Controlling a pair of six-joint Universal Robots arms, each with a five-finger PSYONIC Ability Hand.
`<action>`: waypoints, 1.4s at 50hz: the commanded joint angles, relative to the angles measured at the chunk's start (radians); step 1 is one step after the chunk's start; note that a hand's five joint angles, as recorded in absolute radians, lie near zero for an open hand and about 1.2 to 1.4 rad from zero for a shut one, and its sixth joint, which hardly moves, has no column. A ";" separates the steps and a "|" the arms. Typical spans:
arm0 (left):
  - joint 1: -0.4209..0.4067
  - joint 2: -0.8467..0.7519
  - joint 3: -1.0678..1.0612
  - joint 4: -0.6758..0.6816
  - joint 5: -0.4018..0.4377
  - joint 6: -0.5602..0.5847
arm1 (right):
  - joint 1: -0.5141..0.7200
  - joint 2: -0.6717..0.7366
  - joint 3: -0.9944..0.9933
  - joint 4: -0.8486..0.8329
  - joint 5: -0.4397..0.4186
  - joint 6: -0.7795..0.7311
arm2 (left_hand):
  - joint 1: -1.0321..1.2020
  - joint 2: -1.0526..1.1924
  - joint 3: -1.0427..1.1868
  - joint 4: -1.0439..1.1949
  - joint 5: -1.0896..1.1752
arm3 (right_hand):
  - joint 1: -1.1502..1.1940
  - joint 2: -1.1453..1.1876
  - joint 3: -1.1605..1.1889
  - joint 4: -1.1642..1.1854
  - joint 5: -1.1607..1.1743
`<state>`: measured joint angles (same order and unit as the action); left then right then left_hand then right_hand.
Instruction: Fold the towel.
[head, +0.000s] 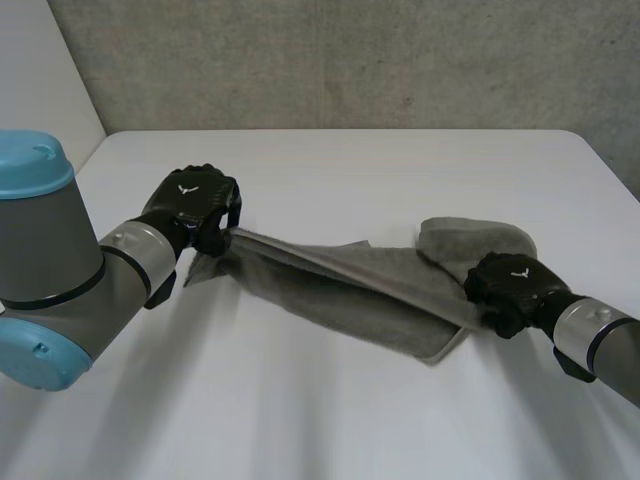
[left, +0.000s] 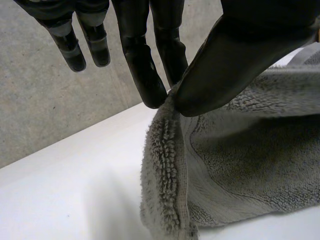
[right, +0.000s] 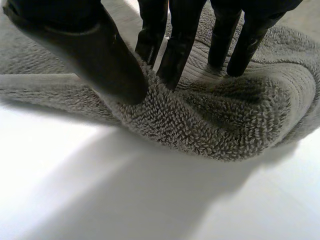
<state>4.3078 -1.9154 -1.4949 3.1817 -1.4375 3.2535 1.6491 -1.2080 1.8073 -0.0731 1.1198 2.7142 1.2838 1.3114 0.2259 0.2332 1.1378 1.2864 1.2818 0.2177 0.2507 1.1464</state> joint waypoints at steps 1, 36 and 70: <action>0.001 0.030 -0.016 -0.025 0.002 -0.009 | -0.002 -0.087 -0.005 0.019 0.005 0.006 | 0.112 0.085 -0.051 -0.059 0.084 | 0.110 0.114 -0.043 -0.076 0.075; 0.055 -0.054 0.389 -0.002 0.017 -0.014 | 0.159 -0.039 -0.885 0.203 0.004 0.100 | 0.112 0.085 -0.051 -0.059 0.084 | 0.110 0.114 -0.043 -0.076 0.075; 0.175 0.228 -0.412 0.304 0.180 -0.005 | 0.070 -0.053 -0.092 0.053 -0.219 -0.083 | 0.112 0.085 -0.051 -0.059 0.084 | 0.110 0.114 -0.043 -0.076 0.075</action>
<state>4.4878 -1.6732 -1.8448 3.4855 -1.2630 3.1891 1.7391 -1.4127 1.6646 -0.0225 0.9800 2.7038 1.2856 1.3251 0.2259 0.2332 1.1472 1.3088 1.2943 0.2177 0.2507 1.1643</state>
